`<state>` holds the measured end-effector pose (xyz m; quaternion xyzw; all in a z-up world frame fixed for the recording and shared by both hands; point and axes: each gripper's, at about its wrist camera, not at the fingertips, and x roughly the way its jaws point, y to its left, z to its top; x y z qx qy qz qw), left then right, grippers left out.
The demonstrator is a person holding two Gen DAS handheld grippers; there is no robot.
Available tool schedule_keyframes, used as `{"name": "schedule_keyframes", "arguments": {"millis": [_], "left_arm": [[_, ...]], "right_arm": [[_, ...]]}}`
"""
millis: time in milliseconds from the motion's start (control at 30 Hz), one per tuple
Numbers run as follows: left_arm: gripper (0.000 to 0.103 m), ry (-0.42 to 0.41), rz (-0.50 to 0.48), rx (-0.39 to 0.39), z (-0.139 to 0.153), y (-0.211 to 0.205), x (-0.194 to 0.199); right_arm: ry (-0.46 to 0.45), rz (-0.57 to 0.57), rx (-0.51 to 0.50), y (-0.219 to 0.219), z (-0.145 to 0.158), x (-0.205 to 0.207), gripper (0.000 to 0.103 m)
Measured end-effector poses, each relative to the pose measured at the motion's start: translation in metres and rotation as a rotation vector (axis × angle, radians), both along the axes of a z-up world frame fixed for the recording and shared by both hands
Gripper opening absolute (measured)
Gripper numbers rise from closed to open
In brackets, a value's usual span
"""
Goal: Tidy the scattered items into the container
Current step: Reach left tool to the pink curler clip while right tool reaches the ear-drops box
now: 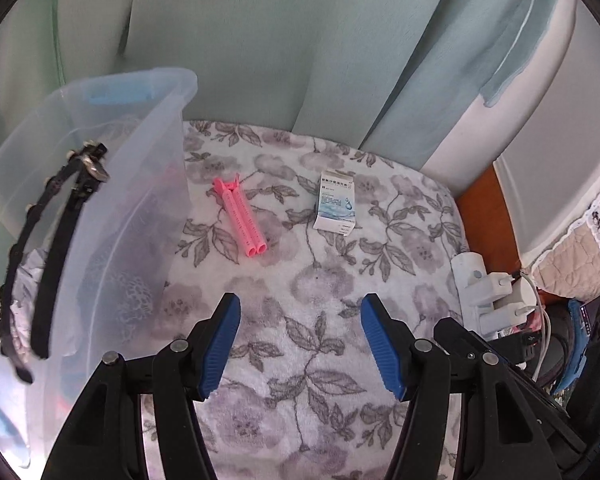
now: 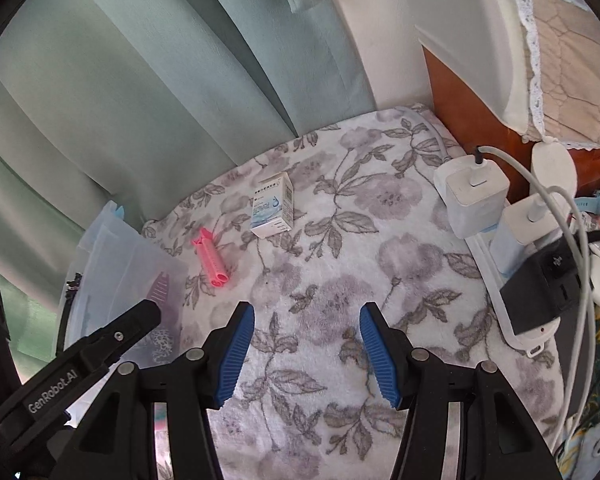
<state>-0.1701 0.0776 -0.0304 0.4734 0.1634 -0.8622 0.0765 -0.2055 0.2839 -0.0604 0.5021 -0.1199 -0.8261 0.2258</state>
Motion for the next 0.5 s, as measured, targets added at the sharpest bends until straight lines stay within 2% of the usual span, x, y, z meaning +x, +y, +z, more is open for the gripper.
{"name": "schedule_keyframes", "arguments": {"millis": [500], "left_arm": [[0.064, -0.06, 0.072, -0.042, -0.048, -0.024, -0.053]], "right_arm": [[0.008, 0.063, 0.037, -0.042, -0.018, -0.043, 0.059]]}}
